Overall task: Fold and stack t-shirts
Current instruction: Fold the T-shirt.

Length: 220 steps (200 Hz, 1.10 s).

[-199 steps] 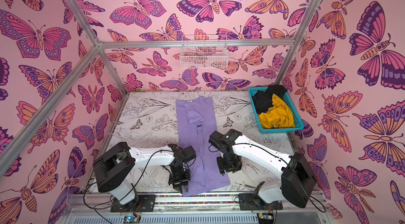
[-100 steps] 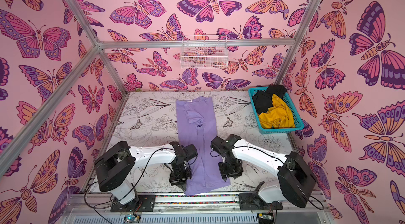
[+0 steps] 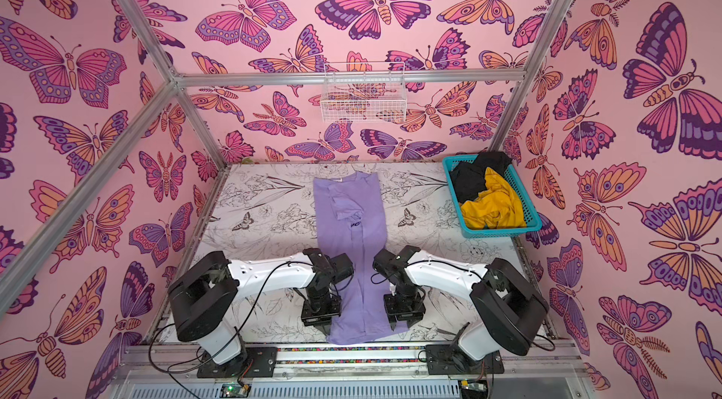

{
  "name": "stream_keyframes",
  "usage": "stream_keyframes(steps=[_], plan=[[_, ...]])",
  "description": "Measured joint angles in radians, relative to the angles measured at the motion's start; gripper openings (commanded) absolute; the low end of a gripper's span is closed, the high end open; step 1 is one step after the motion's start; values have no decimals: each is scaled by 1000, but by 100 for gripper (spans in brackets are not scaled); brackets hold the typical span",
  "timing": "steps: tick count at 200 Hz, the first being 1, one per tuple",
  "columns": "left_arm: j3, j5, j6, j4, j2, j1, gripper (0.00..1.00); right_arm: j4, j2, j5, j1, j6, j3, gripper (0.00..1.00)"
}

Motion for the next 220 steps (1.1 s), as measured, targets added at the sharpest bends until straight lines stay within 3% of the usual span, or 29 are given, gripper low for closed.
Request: stream_keyframes(steps=[62,139,201,208,220], plan=[[0,-8,0,-8,0,0,0,-27,32,68,0,-11,27,52],[3,-9,0,-12,0,18,0,2,46,52,0,1,-11,49],[26,-27,-1,-34,0,39,0,50,46,37,-9,23,-42,35],[26,-29,-1,-36,-1,40,0,55,46,34,-14,21,-42,31],[26,-31,-4,-38,-3,40,0,63,46,26,-22,12,-43,15]])
